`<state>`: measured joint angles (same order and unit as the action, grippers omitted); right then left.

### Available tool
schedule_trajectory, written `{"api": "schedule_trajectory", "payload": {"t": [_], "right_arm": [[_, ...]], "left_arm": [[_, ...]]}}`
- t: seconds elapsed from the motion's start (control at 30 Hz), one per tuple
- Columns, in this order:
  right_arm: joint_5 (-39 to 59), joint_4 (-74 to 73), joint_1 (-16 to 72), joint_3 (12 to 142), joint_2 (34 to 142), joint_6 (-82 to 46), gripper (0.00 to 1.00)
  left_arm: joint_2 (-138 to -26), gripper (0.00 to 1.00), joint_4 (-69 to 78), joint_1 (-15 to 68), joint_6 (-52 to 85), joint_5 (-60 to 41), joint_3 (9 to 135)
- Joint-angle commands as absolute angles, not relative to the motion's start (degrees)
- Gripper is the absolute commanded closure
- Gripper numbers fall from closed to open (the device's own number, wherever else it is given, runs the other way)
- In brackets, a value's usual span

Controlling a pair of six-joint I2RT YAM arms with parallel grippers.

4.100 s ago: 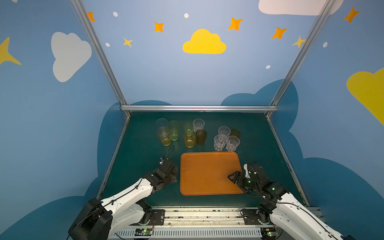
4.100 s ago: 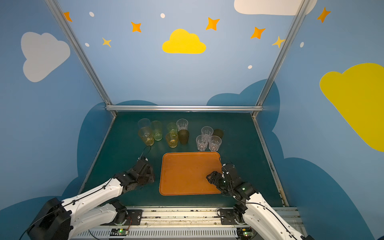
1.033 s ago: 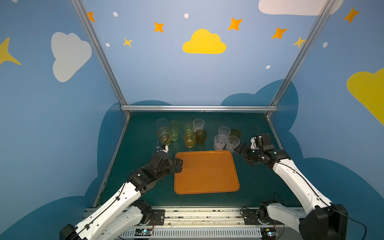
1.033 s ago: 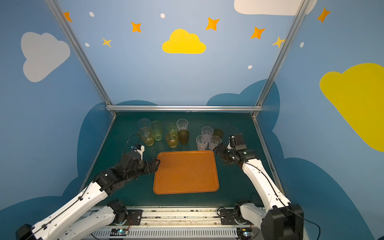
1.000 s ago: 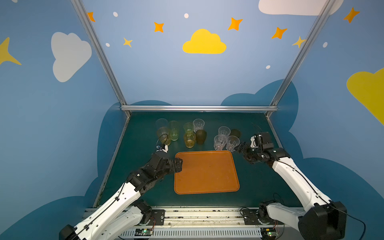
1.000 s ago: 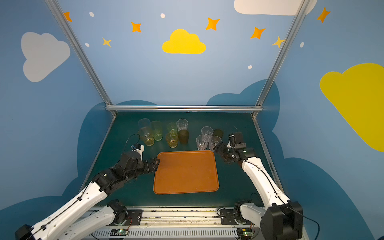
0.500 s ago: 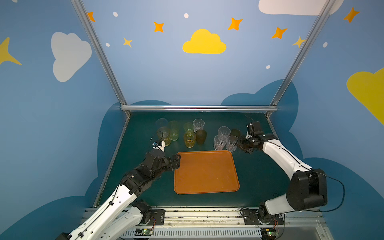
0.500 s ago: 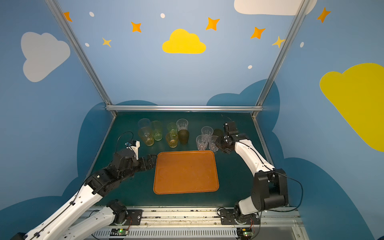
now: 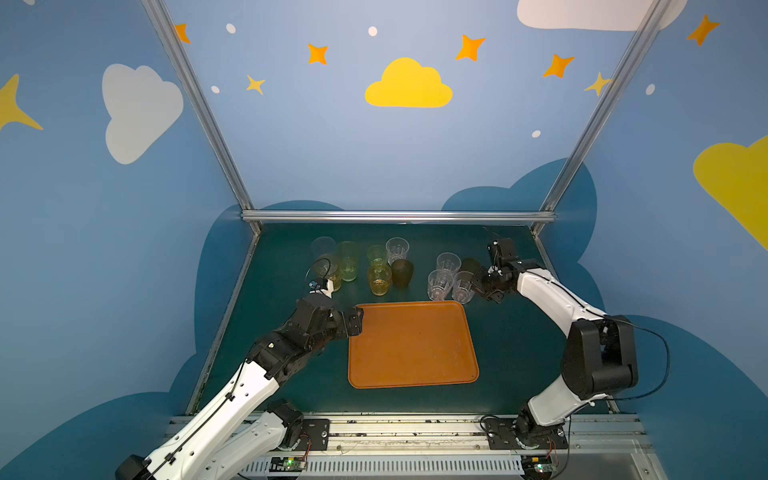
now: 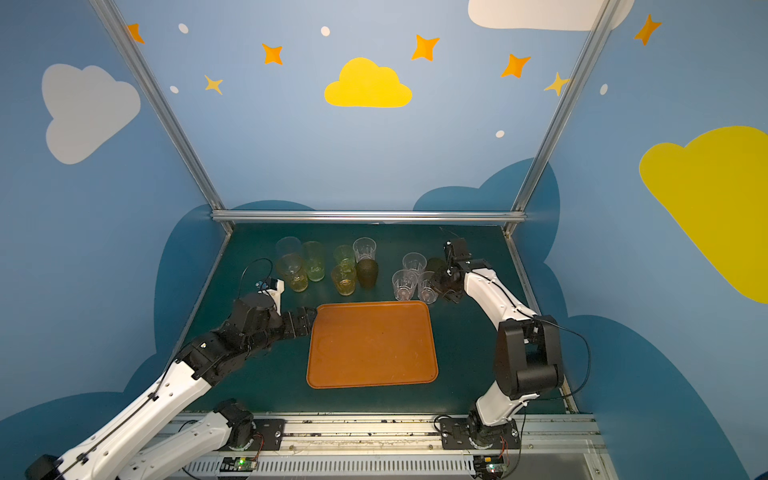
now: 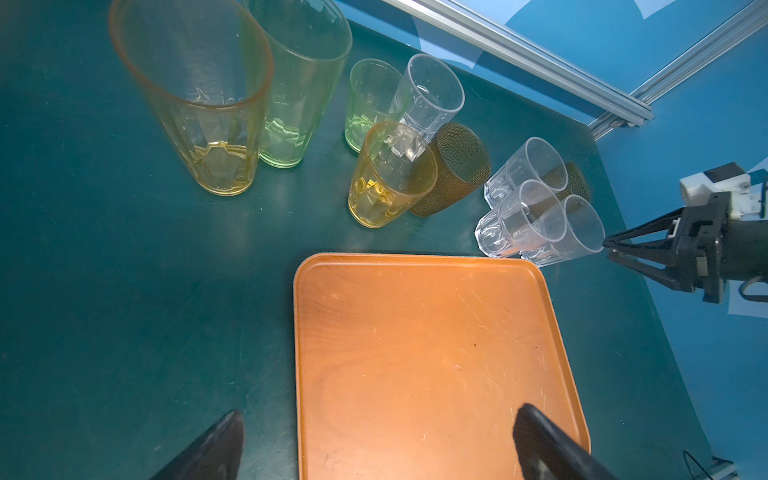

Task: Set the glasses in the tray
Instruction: 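Lower the right gripper around the rim of a clear plastic glass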

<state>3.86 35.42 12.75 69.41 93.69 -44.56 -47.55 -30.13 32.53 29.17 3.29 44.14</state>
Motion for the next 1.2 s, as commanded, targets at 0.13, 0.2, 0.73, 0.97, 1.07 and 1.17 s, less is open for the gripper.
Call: {"api": "schedule_trajectory", "payload": {"t": [0.13, 0.2, 0.73, 0.97, 1.07, 1.17], "right_arm": [[3.1, 36.0, 12.2, 71.3, 96.0, -45.0, 0.78], [3.1, 35.9, 12.2, 71.5, 96.2, -45.1, 0.79], [3.5, 37.3, 12.2, 70.7, 96.4, -44.5, 0.84], [2.8, 37.3, 12.2, 70.2, 96.5, -44.6, 0.85], [2.6, 37.0, 12.3, 69.8, 96.4, -44.6, 0.85], [4.1, 36.0, 12.2, 69.6, 96.9, -44.8, 0.85]], "left_arm": [[-46.7, 0.0, -29.6, 32.0, 29.1, 3.9, 44.3], [-46.6, 0.0, -29.7, 32.0, 29.3, 4.2, 44.0], [-45.4, 0.0, -29.3, 31.8, 30.9, 5.8, 41.4], [-44.9, 0.0, -29.5, 31.7, 30.9, 5.9, 41.3], [-44.6, 0.0, -29.4, 31.7, 31.1, 6.1, 40.9], [-44.6, 0.0, -29.1, 31.7, 31.3, 6.0, 40.5]]}}
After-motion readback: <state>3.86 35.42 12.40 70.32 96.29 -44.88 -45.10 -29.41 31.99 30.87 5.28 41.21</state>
